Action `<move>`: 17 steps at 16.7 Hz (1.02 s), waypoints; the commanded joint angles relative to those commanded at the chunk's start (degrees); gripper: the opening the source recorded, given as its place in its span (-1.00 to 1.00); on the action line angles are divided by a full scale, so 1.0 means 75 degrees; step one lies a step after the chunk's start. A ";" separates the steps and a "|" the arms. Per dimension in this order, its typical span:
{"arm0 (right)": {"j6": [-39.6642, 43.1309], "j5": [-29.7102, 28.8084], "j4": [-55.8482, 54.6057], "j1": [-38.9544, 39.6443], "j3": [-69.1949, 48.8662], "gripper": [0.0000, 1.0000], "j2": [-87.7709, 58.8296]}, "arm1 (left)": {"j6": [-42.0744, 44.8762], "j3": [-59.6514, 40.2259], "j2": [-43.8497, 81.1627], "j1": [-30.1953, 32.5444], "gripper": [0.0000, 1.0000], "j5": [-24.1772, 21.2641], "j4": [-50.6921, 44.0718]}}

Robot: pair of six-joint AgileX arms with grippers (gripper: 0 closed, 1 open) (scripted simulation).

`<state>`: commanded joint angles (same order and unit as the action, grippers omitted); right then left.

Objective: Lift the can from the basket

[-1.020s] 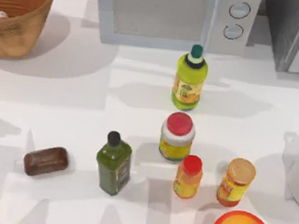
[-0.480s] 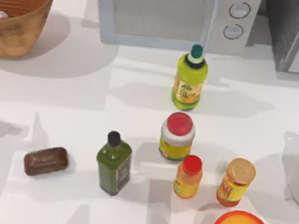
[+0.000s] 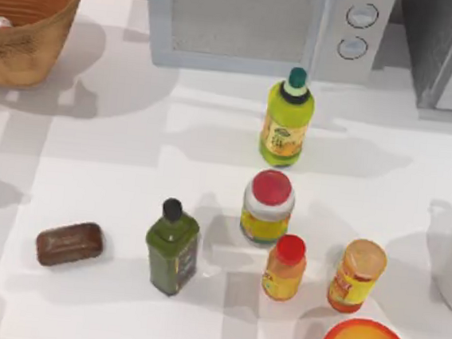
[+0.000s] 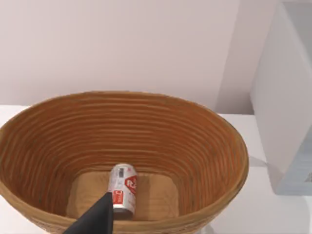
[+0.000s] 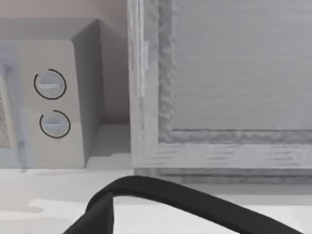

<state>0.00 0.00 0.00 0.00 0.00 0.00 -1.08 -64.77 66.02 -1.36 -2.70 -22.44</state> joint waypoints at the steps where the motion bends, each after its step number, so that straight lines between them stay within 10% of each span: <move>1: 0.0000 0.0000 0.0000 0.0000 0.0000 1.00 0.0000 | 0.0004 -0.0613 0.0810 -0.0037 1.00 -0.0035 -0.0227; 17: 0.0000 0.0000 0.0000 0.0000 0.0000 1.00 0.0000 | 0.0428 -0.7333 0.9028 -0.0564 1.00 -0.0569 -0.4704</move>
<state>0.00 0.00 0.00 0.00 0.00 0.00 2.13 -119.77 133.73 -5.59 -6.97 -57.72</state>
